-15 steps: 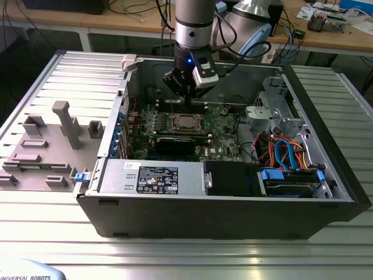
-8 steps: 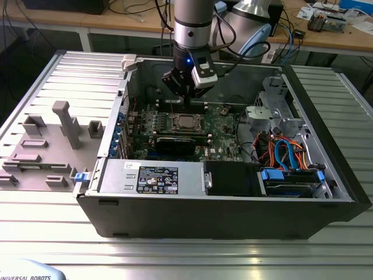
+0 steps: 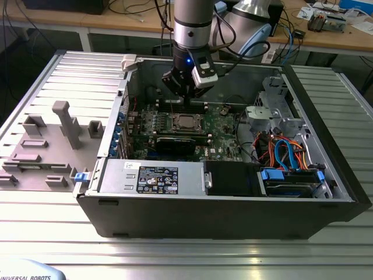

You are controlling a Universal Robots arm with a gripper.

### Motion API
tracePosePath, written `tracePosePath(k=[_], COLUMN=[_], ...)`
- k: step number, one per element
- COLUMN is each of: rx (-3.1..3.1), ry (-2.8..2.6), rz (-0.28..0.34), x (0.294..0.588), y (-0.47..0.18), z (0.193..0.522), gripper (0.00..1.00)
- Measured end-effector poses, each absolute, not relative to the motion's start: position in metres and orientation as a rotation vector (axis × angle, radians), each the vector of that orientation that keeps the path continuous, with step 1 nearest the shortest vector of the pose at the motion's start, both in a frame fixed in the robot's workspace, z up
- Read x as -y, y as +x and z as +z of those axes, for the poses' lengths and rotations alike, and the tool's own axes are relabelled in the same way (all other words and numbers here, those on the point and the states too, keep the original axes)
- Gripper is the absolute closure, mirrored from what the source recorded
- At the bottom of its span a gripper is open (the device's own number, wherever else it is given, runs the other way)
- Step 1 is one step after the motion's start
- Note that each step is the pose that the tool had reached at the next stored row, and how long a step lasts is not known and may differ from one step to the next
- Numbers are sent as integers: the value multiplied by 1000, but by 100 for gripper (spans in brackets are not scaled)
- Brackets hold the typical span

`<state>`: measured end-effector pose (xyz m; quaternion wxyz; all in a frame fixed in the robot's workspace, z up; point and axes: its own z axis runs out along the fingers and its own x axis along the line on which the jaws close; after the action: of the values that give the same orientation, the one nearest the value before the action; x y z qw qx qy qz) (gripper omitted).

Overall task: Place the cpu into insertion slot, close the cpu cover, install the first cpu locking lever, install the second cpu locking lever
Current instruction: 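Install the first cpu locking lever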

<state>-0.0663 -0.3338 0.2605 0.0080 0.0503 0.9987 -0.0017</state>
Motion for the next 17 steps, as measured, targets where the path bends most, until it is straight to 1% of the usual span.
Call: tracePosePath(k=[4, 11, 17], rx=[-3125, -3125, -3125], ry=[63, 57, 57], rz=[-5, -5, -4], x=[334, 334, 334], y=[-67, -85, -88], z=[260, 260, 260], gripper=[89, 89, 89])
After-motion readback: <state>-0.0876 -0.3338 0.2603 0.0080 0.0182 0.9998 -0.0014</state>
